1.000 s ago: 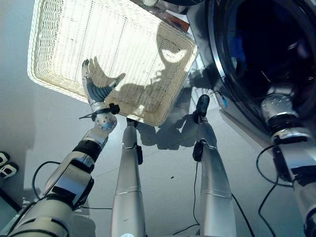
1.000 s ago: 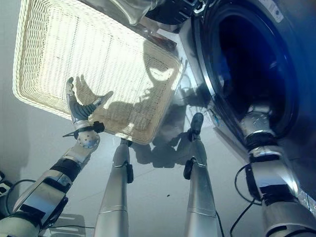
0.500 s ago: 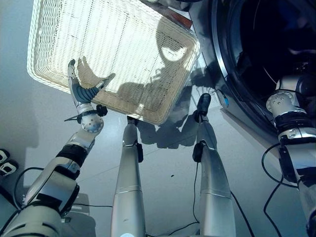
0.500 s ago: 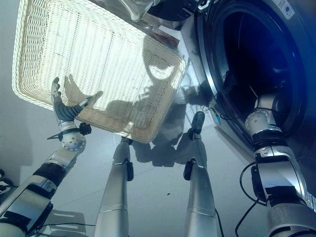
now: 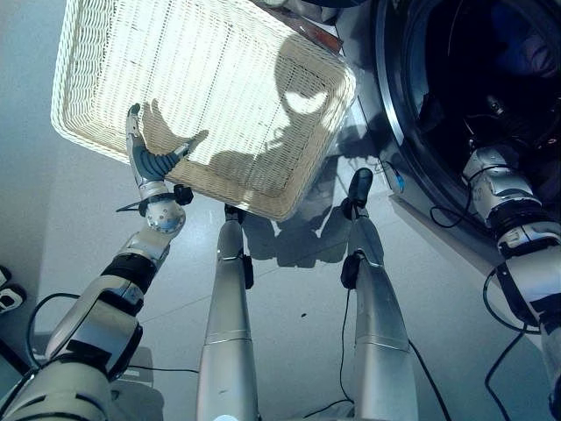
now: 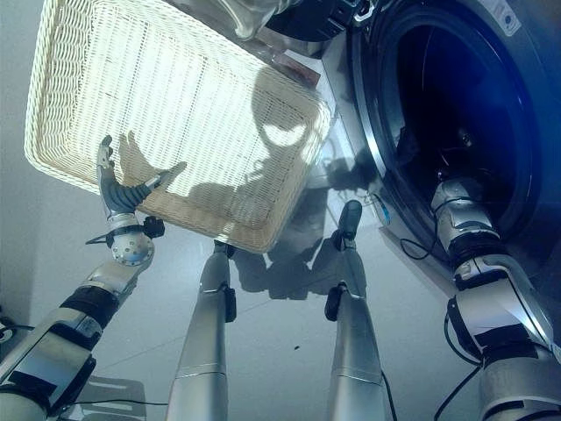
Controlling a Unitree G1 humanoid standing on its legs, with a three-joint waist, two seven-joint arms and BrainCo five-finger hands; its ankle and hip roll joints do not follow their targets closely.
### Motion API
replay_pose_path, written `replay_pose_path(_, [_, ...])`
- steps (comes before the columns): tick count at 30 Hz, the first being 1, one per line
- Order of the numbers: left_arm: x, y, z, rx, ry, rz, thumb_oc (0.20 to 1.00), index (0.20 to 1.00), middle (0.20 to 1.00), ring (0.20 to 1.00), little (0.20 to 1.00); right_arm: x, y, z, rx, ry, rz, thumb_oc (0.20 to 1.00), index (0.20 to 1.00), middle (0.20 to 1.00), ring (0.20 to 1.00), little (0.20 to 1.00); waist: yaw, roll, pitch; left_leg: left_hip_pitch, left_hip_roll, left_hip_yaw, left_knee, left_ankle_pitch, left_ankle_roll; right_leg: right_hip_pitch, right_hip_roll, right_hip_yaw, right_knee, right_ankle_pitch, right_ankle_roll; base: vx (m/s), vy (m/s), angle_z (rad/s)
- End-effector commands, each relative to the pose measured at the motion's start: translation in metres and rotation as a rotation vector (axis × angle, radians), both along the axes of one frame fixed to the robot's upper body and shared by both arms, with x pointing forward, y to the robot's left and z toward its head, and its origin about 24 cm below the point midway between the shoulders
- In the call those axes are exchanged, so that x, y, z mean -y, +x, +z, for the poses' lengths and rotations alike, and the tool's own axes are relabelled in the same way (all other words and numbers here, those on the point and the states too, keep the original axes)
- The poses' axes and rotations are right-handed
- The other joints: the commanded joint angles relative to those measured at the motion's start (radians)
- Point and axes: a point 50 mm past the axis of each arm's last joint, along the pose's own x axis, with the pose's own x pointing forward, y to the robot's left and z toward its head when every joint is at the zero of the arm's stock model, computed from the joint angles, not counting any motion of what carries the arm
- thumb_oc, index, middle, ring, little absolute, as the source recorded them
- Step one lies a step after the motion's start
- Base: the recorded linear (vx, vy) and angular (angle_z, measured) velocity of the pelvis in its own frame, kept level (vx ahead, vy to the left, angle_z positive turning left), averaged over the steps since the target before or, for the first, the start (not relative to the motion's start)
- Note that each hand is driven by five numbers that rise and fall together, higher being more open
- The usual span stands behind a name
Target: Put the clothes into the washing machine.
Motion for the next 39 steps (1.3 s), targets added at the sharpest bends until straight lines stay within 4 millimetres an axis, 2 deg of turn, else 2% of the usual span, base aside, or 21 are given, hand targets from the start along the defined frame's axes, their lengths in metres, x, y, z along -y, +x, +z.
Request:
replay_pose_path(1, [0.007, 0.001, 0.017, 0.090, -0.037, -0.014, 1.000, 1.000, 1.000, 1.000, 1.000, 0.020, -0.033, 0.076, 0.175, -0.270, -0.182, 1.000, 1.000, 1.000, 1.000, 1.000, 0.020, 0.016, -0.016, 0.015, -0.072, -0.007, -0.004, -0.018, 0.099, 0.002, 0.010, -0.036, 0.122, -0.067, 0.082, 0.00, 0.000, 0.00])
replay_pose_path(2, [0.007, 0.001, 0.017, 0.090, -0.037, -0.014, 1.000, 1.000, 1.000, 1.000, 1.000, 0.020, -0.033, 0.076, 0.175, -0.270, -0.182, 1.000, 1.000, 1.000, 1.000, 1.000, 0.020, 0.016, -0.016, 0.015, -0.072, -0.007, -0.004, -0.018, 0.099, 0.002, 0.010, -0.036, 0.122, -0.067, 0.082, 0.00, 0.016, 0.03])
replay_pose_path(4, [0.014, 0.003, 0.017, 0.098, -0.044, -0.032, 1.000, 1.000, 1.000, 1.000, 1.000, -0.003, -0.025, 0.069, 0.154, -0.419, -0.119, 1.000, 1.000, 1.000, 1.000, 1.000, 0.015, 0.026, -0.016, 0.007, -0.074, 0.001, 0.001, -0.020, 0.099, -0.010, 0.009, -0.028, 0.129, -0.073, 0.082, 0.00, 0.016, 0.02])
replay_pose_path(6, [0.018, 0.003, 0.016, 0.099, -0.038, -0.037, 1.000, 1.000, 1.000, 1.000, 1.000, -0.016, -0.022, 0.064, 0.138, -0.501, -0.083, 1.000, 1.000, 1.000, 1.000, 1.000, 0.012, 0.029, -0.016, 0.002, -0.076, 0.003, 0.003, -0.020, 0.100, -0.017, 0.007, -0.025, 0.132, -0.075, 0.083, 0.00, 0.000, 0.00])
replay_pose_path(9, [0.022, 0.004, 0.015, 0.100, -0.039, -0.037, 1.000, 1.000, 1.000, 1.000, 1.000, -0.029, -0.019, 0.053, 0.121, -0.578, -0.040, 1.000, 1.000, 1.000, 1.000, 1.000, 0.006, 0.029, -0.016, -0.003, -0.076, 0.006, 0.010, -0.022, 0.098, -0.024, 0.008, -0.019, 0.139, -0.079, 0.083, -0.01, 0.011, 0.04])
replay_pose_path(10, [0.023, 0.004, 0.013, 0.100, -0.042, -0.035, 1.000, 1.000, 1.000, 1.000, 1.000, -0.042, -0.017, 0.044, 0.110, -0.636, 0.001, 1.000, 1.000, 1.000, 1.000, 1.000, 0.001, 0.030, -0.016, -0.001, -0.075, 0.010, 0.007, -0.023, 0.098, -0.025, 0.009, -0.015, 0.140, -0.081, 0.084, -0.01, 0.011, 0.04])
replay_pose_path(12, [0.026, 0.004, 0.013, 0.102, -0.046, -0.035, 1.000, 1.000, 1.000, 1.000, 1.000, -0.055, -0.015, 0.033, 0.086, -0.722, 0.036, 1.000, 1.000, 1.000, 1.000, 1.000, -0.005, 0.030, -0.016, 0.001, -0.073, 0.015, 0.003, -0.022, 0.097, -0.027, 0.010, -0.013, 0.140, -0.081, 0.085, 0.00, 0.000, 0.00])
replay_pose_path(16, [0.030, 0.005, 0.012, 0.108, -0.049, -0.040, 1.000, 1.000, 1.000, 1.000, 1.000, -0.068, -0.015, 0.018, 0.083, -0.801, 0.080, 1.000, 1.000, 1.000, 1.000, 1.000, -0.012, 0.030, -0.016, 0.001, -0.071, 0.023, 0.002, -0.020, 0.096, -0.031, 0.011, -0.006, 0.140, -0.082, 0.084, 0.00, 0.000, 0.00])
replay_pose_path(21, [0.037, 0.005, 0.011, 0.113, -0.045, -0.043, 1.000, 1.000, 1.000, 1.000, 1.000, -0.087, -0.015, -0.014, 0.047, -0.883, 0.220, 1.000, 1.000, 1.000, 1.000, 1.000, -0.024, 0.026, -0.016, 0.004, -0.069, 0.029, -0.003, -0.017, 0.093, -0.031, 0.014, 0.000, 0.135, -0.077, 0.086, 0.00, 0.000, 0.00])
replay_pose_path(25, [0.041, 0.005, 0.007, 0.100, -0.041, -0.042, 1.000, 1.000, 1.000, 1.000, 1.000, -0.100, -0.019, -0.031, 0.034, -0.921, 0.303, 1.000, 1.000, 1.000, 1.000, 1.000, -0.032, 0.021, -0.016, 0.015, -0.069, 0.034, -0.005, -0.015, 0.094, -0.023, 0.016, 0.006, 0.133, -0.075, 0.084, 0.00, 0.000, 0.00])
replay_pose_path(30, [0.044, 0.001, -0.011, 0.044, -0.049, -0.042, 1.000, 1.000, 1.000, 1.000, 1.000, -0.117, -0.029, -0.065, -0.008, -0.941, 0.462, 1.000, 1.000, 1.000, 1.000, 1.000, -0.044, 0.015, -0.016, 0.065, -0.068, 0.055, -0.013, -0.015, 0.096, 0.022, 0.015, 0.009, 0.120, -0.074, 0.082, -0.03, 0.009, -0.01])
replay_pose_path(34, [0.040, -0.004, -0.034, -0.048, -0.065, -0.053, 1.000, 1.000, 1.000, 1.000, 1.000, -0.129, -0.038, -0.097, -0.085, -0.951, 0.614, 1.000, 1.000, 1.000, 1.000, 1.000, -0.047, 0.011, -0.016, 0.149, -0.060, 0.066, -0.029, -0.020, 0.100, 0.096, 0.007, 0.011, 0.109, -0.081, 0.081, -0.05, 0.010, -0.01])
replay_pose_path(37, [0.038, -0.008, -0.052, -0.118, -0.057, -0.061, 1.000, 1.000, 1.000, 1.000, 1.000, -0.133, -0.042, -0.116, -0.138, -0.927, 0.693, 1.000, 1.000, 1.000, 1.000, 1.000, -0.042, 0.011, -0.016, 0.225, -0.051, 0.075, -0.049, -0.021, 0.098, 0.168, -0.006, 0.008, 0.094, -0.086, 0.082, -0.06, 0.004, 0.00])
replay_pose_path(39, [0.037, -0.010, -0.056, -0.133, -0.058, -0.061, 1.000, 1.000, 1.000, 1.000, 1.000, -0.134, -0.043, -0.119, -0.145, -0.920, 0.707, 1.000, 1.000, 1.000, 1.000, 1.000, -0.041, 0.012, -0.016, 0.243, -0.049, 0.077, -0.053, -0.022, 0.098, 0.185, -0.009, 0.007, 0.089, -0.087, 0.083, -0.02, -0.003, -0.02])
